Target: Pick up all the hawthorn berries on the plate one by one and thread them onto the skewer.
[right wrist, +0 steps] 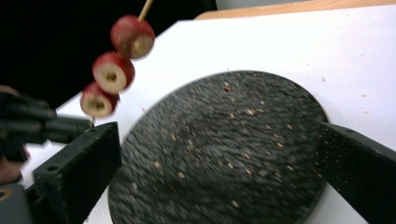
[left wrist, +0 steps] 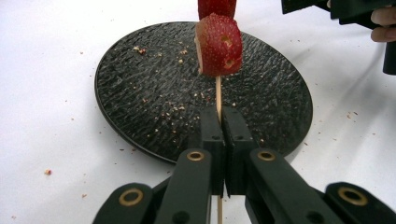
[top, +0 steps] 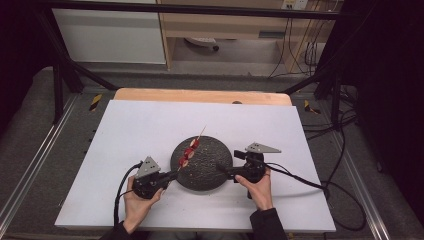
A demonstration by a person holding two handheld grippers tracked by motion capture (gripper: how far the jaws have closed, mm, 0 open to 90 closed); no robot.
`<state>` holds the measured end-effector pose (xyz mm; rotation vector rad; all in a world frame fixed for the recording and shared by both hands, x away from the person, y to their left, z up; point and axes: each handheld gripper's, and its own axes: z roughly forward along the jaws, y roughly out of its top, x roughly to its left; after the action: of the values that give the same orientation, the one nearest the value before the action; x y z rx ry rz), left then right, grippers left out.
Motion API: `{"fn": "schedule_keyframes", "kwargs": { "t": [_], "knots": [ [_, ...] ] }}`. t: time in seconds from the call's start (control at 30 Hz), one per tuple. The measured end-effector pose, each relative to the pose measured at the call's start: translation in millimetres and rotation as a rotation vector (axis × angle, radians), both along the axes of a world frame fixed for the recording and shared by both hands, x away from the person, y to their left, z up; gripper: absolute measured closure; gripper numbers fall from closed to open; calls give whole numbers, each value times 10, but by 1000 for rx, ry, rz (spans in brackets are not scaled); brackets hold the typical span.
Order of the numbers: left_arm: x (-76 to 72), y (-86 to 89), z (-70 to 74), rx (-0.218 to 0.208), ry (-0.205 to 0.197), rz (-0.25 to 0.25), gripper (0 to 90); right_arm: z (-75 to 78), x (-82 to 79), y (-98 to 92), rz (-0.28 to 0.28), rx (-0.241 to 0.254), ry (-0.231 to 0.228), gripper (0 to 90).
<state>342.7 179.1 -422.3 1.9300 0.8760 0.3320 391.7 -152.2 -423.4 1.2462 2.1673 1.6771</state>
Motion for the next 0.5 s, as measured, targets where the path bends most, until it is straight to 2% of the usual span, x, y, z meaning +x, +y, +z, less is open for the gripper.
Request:
{"fn": "schedule_keyframes", "kwargs": {
  "t": [0.27, 0.4, 0.5],
  "knots": [
    [24, 21, 26, 2, 30, -16, 885, -35, -48, -255, 29, -135, -34, 4],
    [33, 27, 52, -1, 42, -20, 885, -77, -78, -401, 49, -163, -37, 5],
    [62, 32, 91, 15, 49, -24, 885, -125, -111, -506, 63, -175, -33, 5]
  ]
}}
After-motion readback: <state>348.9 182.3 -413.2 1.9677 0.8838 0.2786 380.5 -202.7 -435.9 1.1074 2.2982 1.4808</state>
